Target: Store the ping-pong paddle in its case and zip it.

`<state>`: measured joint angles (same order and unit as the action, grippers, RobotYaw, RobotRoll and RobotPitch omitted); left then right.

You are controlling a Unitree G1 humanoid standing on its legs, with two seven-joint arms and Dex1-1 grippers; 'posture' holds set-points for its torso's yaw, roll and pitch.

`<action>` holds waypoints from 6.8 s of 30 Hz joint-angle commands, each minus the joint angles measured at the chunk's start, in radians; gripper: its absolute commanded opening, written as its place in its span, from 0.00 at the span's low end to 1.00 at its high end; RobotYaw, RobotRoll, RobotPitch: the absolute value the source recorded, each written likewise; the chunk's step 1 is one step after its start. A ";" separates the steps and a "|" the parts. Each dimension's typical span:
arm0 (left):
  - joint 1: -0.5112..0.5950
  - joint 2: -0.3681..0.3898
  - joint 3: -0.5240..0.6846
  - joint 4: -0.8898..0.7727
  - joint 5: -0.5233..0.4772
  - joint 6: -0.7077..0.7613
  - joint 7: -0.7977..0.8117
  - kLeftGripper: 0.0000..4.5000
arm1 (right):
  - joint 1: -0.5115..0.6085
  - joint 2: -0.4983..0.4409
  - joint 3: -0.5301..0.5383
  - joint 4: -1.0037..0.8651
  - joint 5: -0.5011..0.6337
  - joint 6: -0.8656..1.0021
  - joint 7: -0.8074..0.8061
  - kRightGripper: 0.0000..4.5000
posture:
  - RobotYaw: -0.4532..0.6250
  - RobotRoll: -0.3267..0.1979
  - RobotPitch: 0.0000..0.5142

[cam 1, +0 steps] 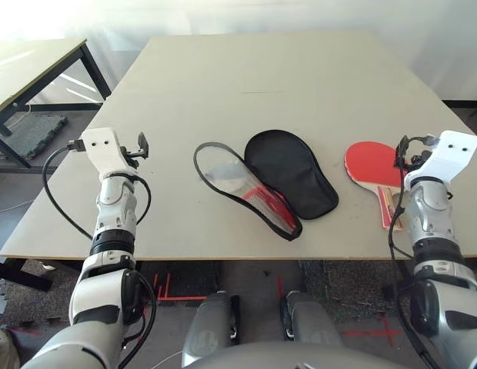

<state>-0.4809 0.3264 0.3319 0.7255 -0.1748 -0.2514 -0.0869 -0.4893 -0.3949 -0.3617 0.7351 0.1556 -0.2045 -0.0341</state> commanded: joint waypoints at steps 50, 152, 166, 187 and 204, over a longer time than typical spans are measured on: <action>-0.121 0.377 -0.333 -0.602 -0.254 0.674 -1.149 1.00 | 0.091 0.035 -0.085 -1.028 0.116 1.819 0.048 1.00 | 0.43 0.62 0.12; 0.036 0.565 -0.263 -0.679 -0.277 0.757 -1.150 1.00 | 0.034 -0.212 0.231 -0.744 0.156 0.830 0.650 0.99 | 0.54 0.62 0.09; 0.028 0.406 -0.443 -0.708 -0.156 0.657 -1.082 1.00 | 0.093 -0.243 0.178 -0.668 0.149 0.688 0.673 0.99 | 0.50 0.62 0.07; -0.362 -0.087 -0.542 -0.210 0.035 0.338 -0.864 1.00 | 0.249 -0.253 0.084 -0.733 0.347 0.869 0.768 0.99 | 0.45 0.62 0.08; -0.144 0.196 -0.473 -0.550 -0.144 0.700 -1.108 1.00 | 0.294 -0.125 0.144 -0.697 0.412 0.945 0.748 0.99 | 0.51 0.62 0.13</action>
<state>-0.6415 0.5123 -0.1548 0.2078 -0.2954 0.4229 -1.1820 -0.1958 -0.5247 -0.2346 0.0258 0.5751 0.7349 0.7185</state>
